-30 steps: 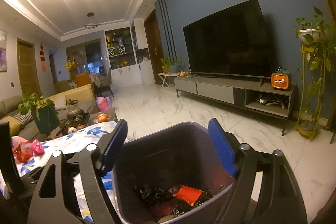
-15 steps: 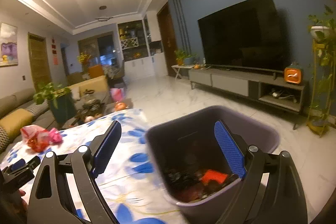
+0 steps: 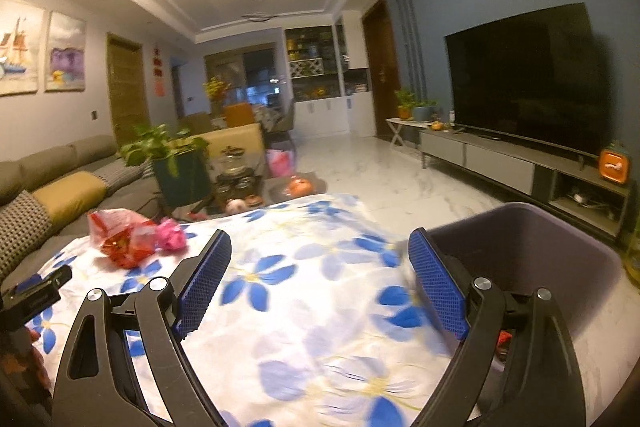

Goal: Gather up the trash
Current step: 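Move the left tool to the red-white snack bag while the right tool reaches the pink bag, then close the left tool on the snack bag while the right tool grips the pink bag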

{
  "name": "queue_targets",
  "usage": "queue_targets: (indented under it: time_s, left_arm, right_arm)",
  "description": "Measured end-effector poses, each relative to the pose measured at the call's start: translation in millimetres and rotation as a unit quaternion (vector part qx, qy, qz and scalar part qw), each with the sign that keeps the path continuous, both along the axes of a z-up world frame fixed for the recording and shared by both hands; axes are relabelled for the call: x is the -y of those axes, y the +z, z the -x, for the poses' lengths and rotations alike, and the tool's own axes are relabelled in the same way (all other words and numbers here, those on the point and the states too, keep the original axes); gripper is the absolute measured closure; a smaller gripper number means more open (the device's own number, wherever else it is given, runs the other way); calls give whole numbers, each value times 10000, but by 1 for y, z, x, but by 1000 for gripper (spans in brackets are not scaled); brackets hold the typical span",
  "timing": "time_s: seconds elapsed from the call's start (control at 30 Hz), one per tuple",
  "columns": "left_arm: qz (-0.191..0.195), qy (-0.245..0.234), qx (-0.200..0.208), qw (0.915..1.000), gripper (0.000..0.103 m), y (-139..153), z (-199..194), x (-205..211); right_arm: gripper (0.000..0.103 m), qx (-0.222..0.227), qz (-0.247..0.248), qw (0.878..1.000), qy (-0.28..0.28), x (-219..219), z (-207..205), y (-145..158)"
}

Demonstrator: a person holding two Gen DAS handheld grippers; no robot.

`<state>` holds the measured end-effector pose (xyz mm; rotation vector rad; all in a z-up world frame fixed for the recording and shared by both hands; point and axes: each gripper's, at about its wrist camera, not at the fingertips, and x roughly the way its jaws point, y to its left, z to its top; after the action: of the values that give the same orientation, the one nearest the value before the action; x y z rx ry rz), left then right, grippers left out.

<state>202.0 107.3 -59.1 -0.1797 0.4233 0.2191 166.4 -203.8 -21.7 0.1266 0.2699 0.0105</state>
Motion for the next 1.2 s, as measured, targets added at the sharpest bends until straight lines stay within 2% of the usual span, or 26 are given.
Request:
queue_targets:
  time_s: [0.2, 0.37, 0.47, 0.7, 0.83, 0.93, 1.13, 1.2]
  left_arm:
    - [221, 146, 65, 9996, 16, 5, -22, -43]
    - [70, 178, 117, 9997, 16, 6, -55, -63]
    - [-49, 17, -15, 10000, 16, 1, -81, -69]
    - [30, -219, -313, 9993, 21, -13, -129, -90]
    - [321, -457, -453, 9974, 24, -19, -148, -102]
    - [426, -809, -526, 9944, 26, -23, -158, -103]
    - [843, -1176, -760, 9866, 52, -32, -174, -110]
    - [1022, -1248, -777, 9838, 65, -35, -176, -114]
  right_arm:
    - [16, -87, -9, 9994, 330, -35, -28, 1]
    - [16, -130, 74, 9985, 534, -68, -58, 2]
    - [16, -171, 105, 9979, 624, -85, -78, 2]
    - [16, -239, 264, 9962, 792, -124, -115, -1]
    - [16, -252, 292, 9948, 942, -140, -132, -1]
    - [19, -304, 320, 9938, 1016, -154, -147, -3]
    - [23, -390, 432, 9915, 1164, -173, -167, -6]
    - [24, -416, 488, 9906, 1204, -178, -172, -9]
